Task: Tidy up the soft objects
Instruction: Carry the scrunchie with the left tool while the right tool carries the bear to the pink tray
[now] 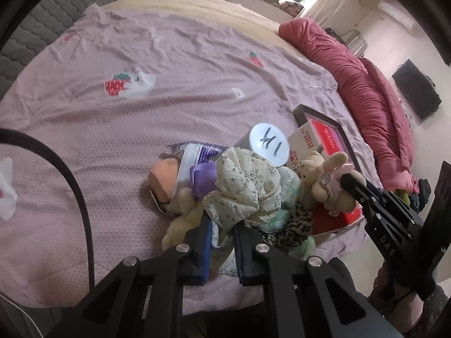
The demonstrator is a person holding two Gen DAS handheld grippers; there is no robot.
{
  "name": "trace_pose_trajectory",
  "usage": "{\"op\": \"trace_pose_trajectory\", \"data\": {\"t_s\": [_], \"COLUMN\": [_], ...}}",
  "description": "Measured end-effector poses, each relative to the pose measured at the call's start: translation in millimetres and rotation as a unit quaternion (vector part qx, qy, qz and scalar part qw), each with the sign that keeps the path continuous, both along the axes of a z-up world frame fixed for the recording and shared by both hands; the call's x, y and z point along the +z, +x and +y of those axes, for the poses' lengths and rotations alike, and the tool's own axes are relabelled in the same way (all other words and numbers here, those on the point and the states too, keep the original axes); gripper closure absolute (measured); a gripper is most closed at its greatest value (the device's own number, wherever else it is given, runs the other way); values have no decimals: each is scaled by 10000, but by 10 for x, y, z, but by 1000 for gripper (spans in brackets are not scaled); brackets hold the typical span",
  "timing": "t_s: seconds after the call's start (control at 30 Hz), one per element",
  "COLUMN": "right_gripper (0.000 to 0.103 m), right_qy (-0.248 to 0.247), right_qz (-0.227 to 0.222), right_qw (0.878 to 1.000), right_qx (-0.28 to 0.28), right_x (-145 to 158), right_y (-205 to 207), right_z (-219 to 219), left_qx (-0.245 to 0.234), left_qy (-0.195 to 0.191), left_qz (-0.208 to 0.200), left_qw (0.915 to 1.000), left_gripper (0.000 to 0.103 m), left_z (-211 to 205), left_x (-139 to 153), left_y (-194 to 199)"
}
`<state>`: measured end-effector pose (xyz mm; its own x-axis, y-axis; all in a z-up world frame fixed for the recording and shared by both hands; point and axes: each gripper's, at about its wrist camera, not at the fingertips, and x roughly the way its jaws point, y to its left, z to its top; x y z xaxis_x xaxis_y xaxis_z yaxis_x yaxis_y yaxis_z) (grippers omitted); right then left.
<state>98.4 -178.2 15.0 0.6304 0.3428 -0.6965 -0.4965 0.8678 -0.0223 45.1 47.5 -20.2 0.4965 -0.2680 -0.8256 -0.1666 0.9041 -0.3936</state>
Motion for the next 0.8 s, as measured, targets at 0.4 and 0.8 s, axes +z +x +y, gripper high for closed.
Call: {"op": "trace_pose_trajectory", "data": {"t_s": [0.4, 0.8], "right_gripper": [87, 87], "right_qy": [688, 959], "right_qz": [-346, -900], "right_qw": [9970, 9905], "right_qx": [-73, -410], "right_x": [456, 886], "right_y": [-149, -301], "right_z": [-335, -953], "left_qx": [-64, -563], "left_qy": [237, 1106], "left_qz": [-464, -863], "left_qw": [9986, 9885], "left_gripper": [89, 89], "left_z": [-150, -894], "left_x": [528, 1171], "left_y": [-118, 98]}}
